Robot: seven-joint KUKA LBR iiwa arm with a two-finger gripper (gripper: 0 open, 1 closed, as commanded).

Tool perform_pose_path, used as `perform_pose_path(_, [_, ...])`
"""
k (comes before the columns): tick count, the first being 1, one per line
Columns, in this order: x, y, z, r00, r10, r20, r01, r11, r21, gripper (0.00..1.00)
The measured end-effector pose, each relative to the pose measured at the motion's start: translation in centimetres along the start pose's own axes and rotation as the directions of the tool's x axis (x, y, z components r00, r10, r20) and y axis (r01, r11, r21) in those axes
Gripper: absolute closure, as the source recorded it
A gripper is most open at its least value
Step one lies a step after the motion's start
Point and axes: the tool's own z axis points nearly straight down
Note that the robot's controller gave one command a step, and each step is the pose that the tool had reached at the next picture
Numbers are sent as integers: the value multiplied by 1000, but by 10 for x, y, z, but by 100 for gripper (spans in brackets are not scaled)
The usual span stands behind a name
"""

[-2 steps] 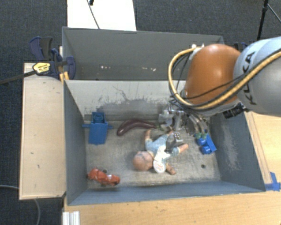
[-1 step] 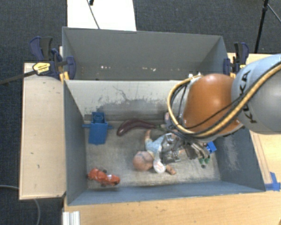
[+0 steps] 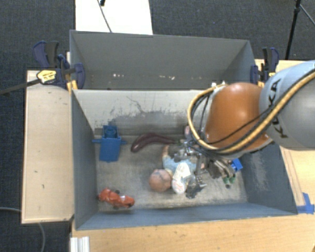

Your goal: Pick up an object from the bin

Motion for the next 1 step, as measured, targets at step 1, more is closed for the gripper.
perform_pose_path(1, [0, 0, 0, 1000, 1, 0, -1, 1000, 0, 0])
